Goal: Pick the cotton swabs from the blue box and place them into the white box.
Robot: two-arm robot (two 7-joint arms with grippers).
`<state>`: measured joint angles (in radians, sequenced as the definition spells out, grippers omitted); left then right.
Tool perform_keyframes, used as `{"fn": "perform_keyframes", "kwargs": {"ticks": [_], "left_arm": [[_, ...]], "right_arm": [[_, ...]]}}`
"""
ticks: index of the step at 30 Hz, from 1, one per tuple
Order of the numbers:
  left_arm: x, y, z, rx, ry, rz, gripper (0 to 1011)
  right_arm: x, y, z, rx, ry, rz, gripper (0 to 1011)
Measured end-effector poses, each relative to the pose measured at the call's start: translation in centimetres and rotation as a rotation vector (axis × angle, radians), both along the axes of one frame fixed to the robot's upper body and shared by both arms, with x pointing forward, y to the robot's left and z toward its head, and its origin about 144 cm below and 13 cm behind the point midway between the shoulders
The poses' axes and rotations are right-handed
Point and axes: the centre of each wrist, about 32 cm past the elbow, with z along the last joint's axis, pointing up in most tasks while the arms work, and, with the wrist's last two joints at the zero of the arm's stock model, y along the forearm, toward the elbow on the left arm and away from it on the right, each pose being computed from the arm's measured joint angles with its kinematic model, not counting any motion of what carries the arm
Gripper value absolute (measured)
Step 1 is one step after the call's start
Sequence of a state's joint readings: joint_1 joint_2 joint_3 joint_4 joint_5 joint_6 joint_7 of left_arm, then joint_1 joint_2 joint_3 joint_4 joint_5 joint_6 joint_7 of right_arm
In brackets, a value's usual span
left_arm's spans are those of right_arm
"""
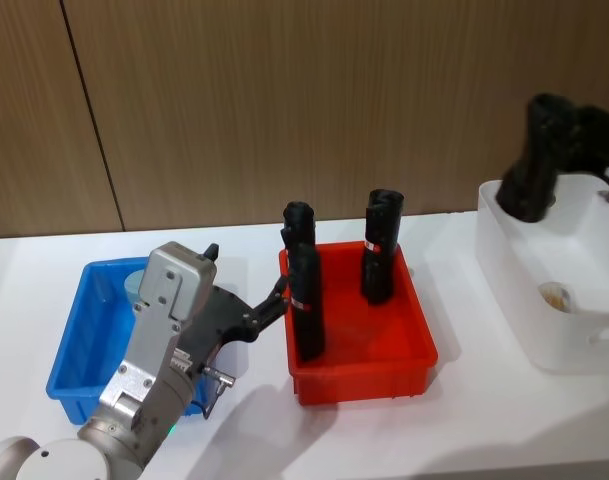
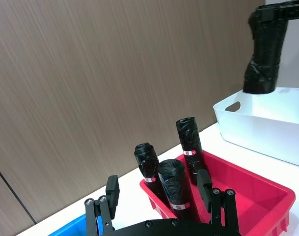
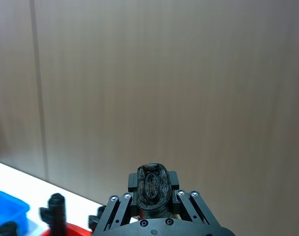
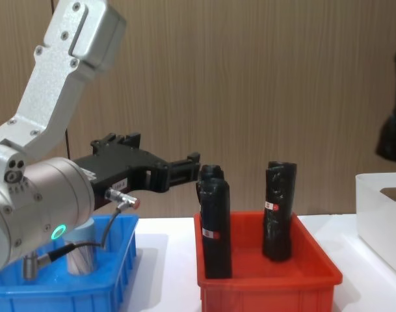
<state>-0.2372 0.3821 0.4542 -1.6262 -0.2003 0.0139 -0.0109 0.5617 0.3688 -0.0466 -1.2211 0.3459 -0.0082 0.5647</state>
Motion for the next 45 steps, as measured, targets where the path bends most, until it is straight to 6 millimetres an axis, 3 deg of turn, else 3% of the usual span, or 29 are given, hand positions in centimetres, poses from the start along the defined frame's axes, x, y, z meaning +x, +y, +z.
{"fn": "perform_keyframes", "kwargs": {"ticks": [13,22,34,45], "left_arm": [[0.0,0.0,0.0,0.000,0.000,0.000,1004],[0.0,0.0,0.0,0.000,0.000,0.000,1004],[0.0,0.0,0.0,0.000,0.000,0.000,1004],[0.0,0.0,0.0,0.000,0.000,0.000,1004]], "right_arm": [[-1.4,-3.1,0.3,-0.040,0.060,-0.198,360],[-2.0,-4.7,-0.1,-0.048,0.094,-0.279,667],[-2.9,-5.5,0.0,-0.048,0.097,-0.317,998],[-3.4,-5.8,0.1,-0.045,0.096,-0.330,1002]]}}
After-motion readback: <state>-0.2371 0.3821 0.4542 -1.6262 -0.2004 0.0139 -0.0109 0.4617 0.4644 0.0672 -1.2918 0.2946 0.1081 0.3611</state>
